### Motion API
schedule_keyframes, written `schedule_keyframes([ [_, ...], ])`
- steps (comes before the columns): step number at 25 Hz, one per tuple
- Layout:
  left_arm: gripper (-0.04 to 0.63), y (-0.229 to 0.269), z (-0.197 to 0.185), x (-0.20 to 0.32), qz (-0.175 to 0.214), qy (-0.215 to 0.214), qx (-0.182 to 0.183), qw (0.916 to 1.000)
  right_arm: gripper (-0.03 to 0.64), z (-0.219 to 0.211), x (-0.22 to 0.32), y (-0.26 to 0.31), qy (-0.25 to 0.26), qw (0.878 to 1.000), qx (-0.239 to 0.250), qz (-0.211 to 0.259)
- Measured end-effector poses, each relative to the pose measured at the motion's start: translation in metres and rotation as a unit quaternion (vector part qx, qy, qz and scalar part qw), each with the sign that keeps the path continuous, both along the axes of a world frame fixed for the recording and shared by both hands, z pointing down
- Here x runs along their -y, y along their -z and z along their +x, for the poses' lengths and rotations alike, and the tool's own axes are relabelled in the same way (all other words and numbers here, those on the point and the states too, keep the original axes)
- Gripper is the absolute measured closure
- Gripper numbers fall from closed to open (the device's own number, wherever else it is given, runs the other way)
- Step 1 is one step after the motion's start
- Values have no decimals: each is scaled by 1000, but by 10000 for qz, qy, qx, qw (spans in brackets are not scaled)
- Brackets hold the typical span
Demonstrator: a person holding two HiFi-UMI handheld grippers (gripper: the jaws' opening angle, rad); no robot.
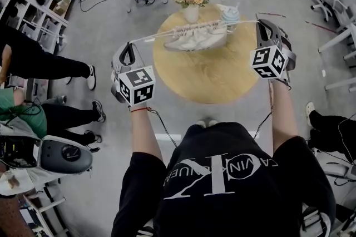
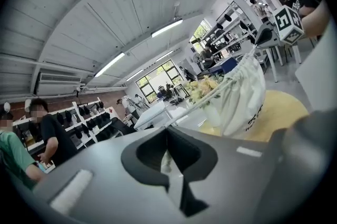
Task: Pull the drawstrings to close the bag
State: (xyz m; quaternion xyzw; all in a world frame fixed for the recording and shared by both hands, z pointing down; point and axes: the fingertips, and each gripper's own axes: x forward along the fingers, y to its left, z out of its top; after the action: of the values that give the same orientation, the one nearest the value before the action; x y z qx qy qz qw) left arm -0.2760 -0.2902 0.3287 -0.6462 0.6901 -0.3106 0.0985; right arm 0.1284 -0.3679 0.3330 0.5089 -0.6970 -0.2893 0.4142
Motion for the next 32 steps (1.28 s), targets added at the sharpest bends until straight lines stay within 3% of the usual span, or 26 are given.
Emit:
schedule_keyframes([
  [3, 583, -2, 0, 2, 7, 17, -119, 9999, 595, 3, 2, -2, -3, 10000, -19, -8],
  [22, 584, -6, 8, 10, -53, -67, 27, 10000, 595, 29, 13, -4, -33, 9991, -433, 23],
  [28, 583, -4, 14, 15, 102, 5, -431, 9990, 595, 23, 13, -4, -351, 9992, 187, -78],
  [32, 583, 7, 16, 15, 305, -20, -453, 9985, 595, 13, 12, 4, -387, 9963, 760, -73],
])
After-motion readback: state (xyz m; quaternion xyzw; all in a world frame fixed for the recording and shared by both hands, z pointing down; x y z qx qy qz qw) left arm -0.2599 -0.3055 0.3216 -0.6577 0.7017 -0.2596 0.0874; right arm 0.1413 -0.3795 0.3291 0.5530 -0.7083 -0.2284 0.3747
